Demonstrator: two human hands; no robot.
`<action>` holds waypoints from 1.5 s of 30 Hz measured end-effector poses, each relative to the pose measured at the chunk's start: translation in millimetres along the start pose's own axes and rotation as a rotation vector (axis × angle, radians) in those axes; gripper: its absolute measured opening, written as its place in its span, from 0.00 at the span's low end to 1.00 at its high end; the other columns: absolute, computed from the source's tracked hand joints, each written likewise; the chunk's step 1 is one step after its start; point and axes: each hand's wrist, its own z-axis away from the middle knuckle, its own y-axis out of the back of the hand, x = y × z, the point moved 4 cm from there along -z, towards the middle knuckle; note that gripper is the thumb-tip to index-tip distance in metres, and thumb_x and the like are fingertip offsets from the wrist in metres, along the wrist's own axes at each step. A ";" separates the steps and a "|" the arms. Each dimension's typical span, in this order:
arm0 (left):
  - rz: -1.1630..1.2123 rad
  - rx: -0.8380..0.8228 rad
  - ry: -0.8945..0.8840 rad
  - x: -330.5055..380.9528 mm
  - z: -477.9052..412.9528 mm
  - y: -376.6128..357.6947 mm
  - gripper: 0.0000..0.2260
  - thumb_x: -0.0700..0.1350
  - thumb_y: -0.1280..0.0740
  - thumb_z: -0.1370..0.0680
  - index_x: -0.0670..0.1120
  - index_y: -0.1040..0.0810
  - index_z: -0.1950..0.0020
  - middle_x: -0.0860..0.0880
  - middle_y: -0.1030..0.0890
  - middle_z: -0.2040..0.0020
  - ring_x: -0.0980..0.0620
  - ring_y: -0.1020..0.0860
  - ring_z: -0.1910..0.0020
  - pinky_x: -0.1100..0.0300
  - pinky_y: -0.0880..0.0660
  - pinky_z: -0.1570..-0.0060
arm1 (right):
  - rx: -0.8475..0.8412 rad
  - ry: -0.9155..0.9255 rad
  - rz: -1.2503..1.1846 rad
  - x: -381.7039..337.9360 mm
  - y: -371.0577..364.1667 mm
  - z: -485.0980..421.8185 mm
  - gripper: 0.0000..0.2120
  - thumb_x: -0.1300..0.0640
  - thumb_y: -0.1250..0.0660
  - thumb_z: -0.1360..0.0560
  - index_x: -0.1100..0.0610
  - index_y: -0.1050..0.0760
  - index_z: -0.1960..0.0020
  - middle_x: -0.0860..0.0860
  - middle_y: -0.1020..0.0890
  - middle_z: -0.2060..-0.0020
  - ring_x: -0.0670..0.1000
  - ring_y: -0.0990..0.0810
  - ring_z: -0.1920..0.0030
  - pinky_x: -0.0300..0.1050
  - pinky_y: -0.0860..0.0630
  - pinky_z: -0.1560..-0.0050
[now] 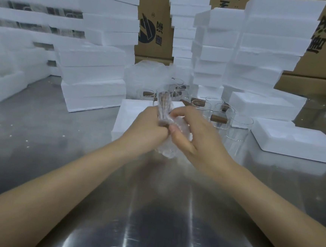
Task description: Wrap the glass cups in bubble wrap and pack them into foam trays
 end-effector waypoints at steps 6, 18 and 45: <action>0.315 0.046 -0.051 11.1 3.0 10.3 0.13 0.50 0.33 0.22 0.54 0.27 0.38 0.60 0.25 0.41 0.69 0.27 0.44 0.72 0.30 0.48 | 0.257 -0.326 -0.419 13.2 21.8 -13.4 0.05 0.47 0.39 0.25 0.47 0.27 0.56 0.38 0.22 0.62 0.41 0.24 0.59 0.39 0.28 0.56; -0.304 0.099 -0.695 35.0 15.0 1.8 0.10 0.44 0.32 0.23 0.42 0.20 0.44 0.48 0.20 0.55 0.54 0.24 0.50 0.60 0.49 0.25 | 0.275 -0.502 -0.501 32.1 23.0 -10.7 0.07 0.47 0.37 0.28 0.50 0.27 0.62 0.40 0.23 0.67 0.43 0.24 0.62 0.39 0.28 0.59; -0.854 0.159 -0.217 -28.5 -26.7 58.7 0.09 0.43 0.36 0.21 0.47 0.22 0.42 0.49 0.16 0.51 0.45 0.25 0.40 0.58 0.47 0.29 | -0.277 -0.155 0.324 34.1 7.8 -2.2 0.16 0.64 0.38 0.25 0.58 0.24 0.39 0.51 0.22 0.40 0.52 0.27 0.37 0.40 0.38 0.37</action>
